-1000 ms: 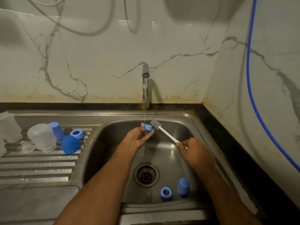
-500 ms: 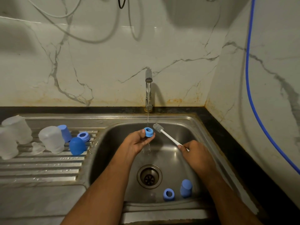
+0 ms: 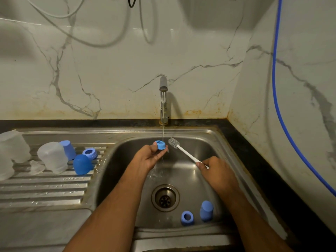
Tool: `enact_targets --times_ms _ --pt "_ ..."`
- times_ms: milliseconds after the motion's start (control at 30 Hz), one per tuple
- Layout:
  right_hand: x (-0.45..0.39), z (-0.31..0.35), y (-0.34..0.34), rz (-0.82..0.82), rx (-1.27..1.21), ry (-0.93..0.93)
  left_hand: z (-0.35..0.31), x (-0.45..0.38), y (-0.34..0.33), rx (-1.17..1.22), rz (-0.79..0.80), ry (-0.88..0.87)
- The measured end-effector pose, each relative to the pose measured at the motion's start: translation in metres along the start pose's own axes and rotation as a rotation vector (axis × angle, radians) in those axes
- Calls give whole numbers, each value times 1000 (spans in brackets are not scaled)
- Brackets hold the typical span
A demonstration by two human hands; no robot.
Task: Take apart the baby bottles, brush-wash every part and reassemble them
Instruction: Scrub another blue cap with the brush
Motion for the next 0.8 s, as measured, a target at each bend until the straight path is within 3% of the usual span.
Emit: enact_targets --times_ms 300,800 --pt "-3 -4 -3 -6 7 8 4 -3 -8 -128 44 -59" --pt "-3 0 -1 -12 8 14 4 -14 1 -176 -73 -57"
Point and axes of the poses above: each hand's wrist, its own x-axis away from the middle knuckle, its own y-axis out of the back of the hand, z = x × y, the point moved 6 cm from there along -x, towards the middle knuckle, and after that the axes turned 9 degrees about z, right-handed, at the moved point
